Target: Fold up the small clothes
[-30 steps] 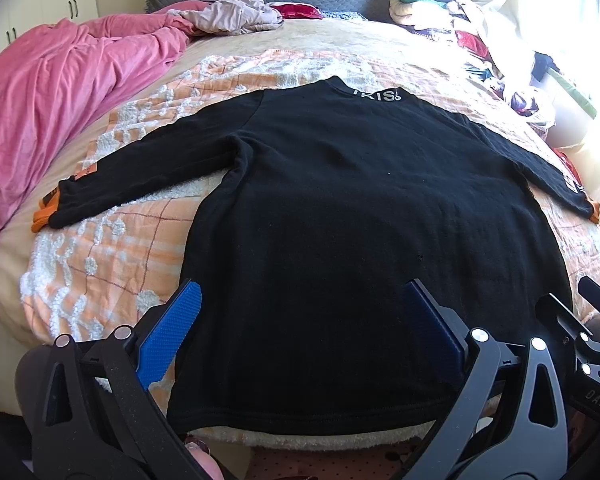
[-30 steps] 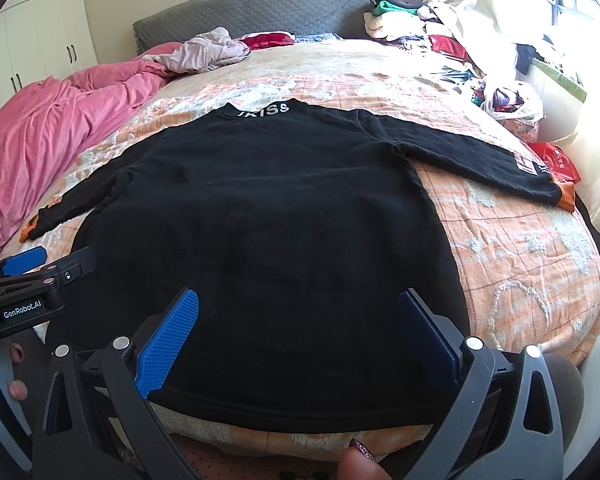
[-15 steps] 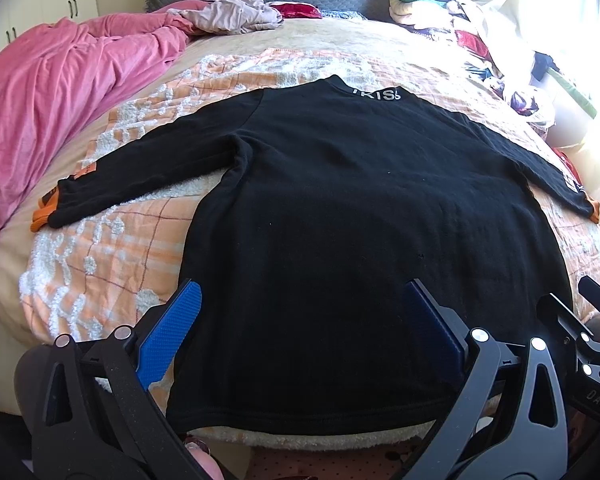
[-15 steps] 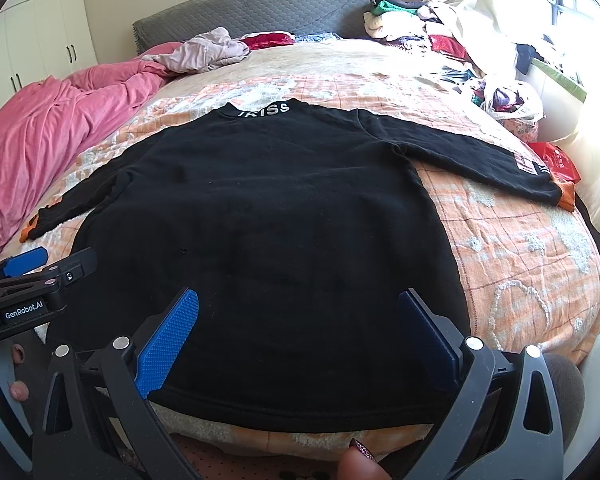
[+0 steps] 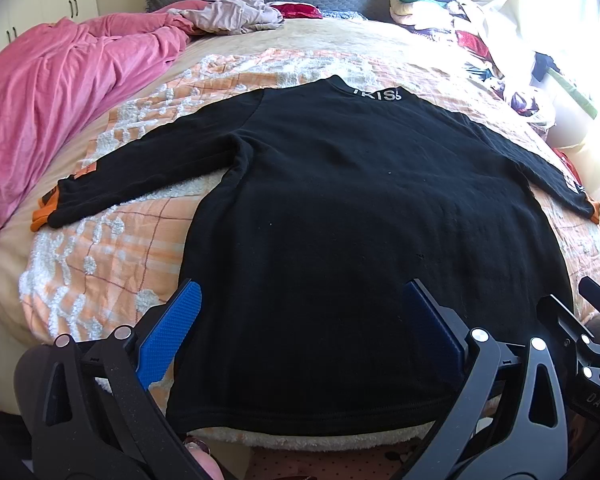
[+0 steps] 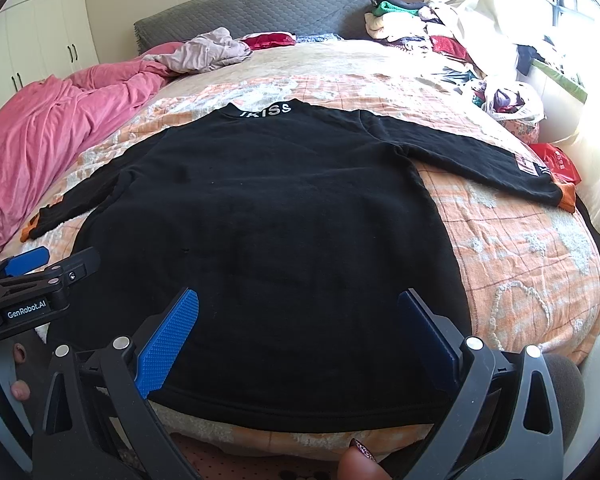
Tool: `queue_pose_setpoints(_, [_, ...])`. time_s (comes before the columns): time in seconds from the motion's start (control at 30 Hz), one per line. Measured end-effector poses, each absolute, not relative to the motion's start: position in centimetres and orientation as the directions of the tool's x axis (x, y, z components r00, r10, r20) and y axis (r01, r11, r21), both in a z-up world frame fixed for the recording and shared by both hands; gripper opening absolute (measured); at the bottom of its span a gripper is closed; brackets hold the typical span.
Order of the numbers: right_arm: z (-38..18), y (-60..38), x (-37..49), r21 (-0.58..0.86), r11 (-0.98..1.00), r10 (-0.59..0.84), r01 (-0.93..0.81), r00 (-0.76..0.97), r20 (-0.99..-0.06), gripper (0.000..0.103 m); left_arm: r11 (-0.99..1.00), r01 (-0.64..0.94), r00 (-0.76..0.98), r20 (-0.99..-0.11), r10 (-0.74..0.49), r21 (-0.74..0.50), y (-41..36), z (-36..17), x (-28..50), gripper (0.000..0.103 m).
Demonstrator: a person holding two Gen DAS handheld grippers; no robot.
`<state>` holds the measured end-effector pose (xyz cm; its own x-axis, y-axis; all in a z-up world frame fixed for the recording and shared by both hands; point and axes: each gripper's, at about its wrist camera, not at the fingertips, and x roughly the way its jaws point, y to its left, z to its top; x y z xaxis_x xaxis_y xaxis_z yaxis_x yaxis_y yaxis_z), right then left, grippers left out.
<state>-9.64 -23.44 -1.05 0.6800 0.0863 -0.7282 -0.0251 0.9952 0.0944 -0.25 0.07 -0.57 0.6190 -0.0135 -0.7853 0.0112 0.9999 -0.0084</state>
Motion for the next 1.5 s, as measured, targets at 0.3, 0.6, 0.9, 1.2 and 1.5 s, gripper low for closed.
queue_pose_setpoints(0.3, [-1.1, -23.5, -9.6, 0.096, 0.995, 0.088, -0.026, 0.679, -0.728, 0.099, 1.0, 0.011, 0.616, -0.788, -0.014, -0.009, 0.1, -0.6, -0.2, 0.095])
queue_pose_setpoints(0.6, [-1.3, -23.8, -8.6, 0.097, 0.995, 0.081, -0.013, 0.672, -0.736, 0.099, 1.0, 0.022, 0.609, -0.793, -0.027, -0.018, -0.1, -1.0, 0.8, 0.095])
queue_pose_setpoints(0.9, [-0.2, -24.7, -5.5, 0.094, 0.996, 0.078, -0.014, 0.684, -0.726, 0.099, 0.998, 0.037, 0.597, -0.8, -0.057, -0.043, -0.5, -0.9, 3.2, 0.095])
queue_pose_setpoints(1.2, [0.7, -25.8, -2.5, 0.11, 0.994, 0.078, 0.002, 0.688, -0.722, 0.099, 0.998, 0.03, 0.602, -0.796, -0.059, -0.051, -0.7, -0.3, 6.1, 0.095])
queue_pose_setpoints(1.5, [2.2, -26.8, 0.4, 0.097, 0.995, 0.044, 0.035, 0.709, -0.704, 0.099, 0.997, 0.017, 0.61, -0.789, -0.068, -0.072, -0.8, 0.7, 9.1, 0.095])
